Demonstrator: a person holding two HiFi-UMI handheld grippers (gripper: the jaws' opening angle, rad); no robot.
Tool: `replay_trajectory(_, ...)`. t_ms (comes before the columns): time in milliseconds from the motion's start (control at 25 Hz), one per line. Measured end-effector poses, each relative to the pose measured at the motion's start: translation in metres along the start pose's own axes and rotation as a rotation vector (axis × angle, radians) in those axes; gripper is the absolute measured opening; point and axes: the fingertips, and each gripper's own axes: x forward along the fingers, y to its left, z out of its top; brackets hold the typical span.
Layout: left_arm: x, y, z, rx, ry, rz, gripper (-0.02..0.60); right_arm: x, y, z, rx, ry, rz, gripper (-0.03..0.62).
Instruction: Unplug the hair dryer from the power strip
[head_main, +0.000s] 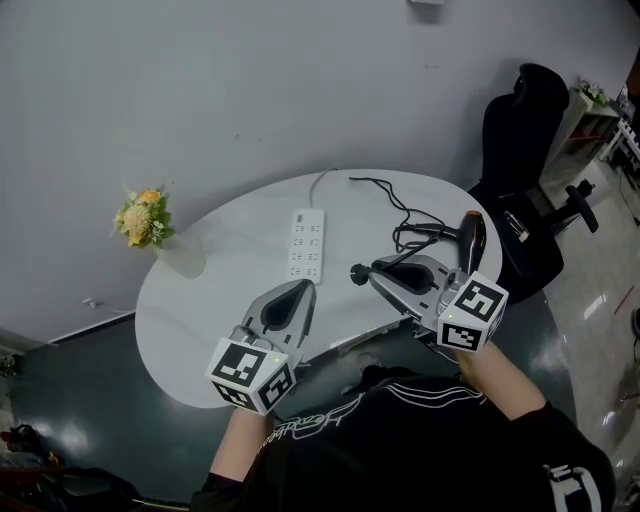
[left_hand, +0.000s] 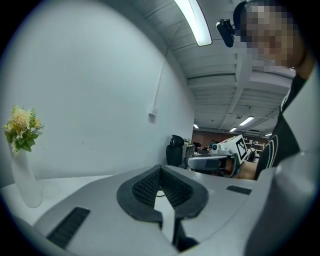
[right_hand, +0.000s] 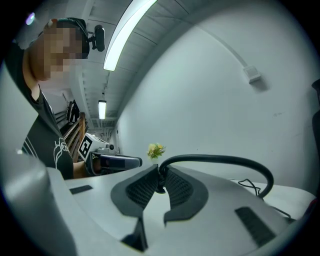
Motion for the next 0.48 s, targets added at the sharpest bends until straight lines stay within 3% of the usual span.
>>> replay_trajectory(200,-0.007,-0.004,0.002,-0.034,-0.011,-0.034,0.003,0.001,0.006,0.0,-0.007,0.008,-0.007,0.026)
replay_trajectory(480,-0.016,-0.009,0.001,0.007,-0.003,-0.031,0.003,0.0,0.012,0.004,0.002,-0.007,-0.017,0.026)
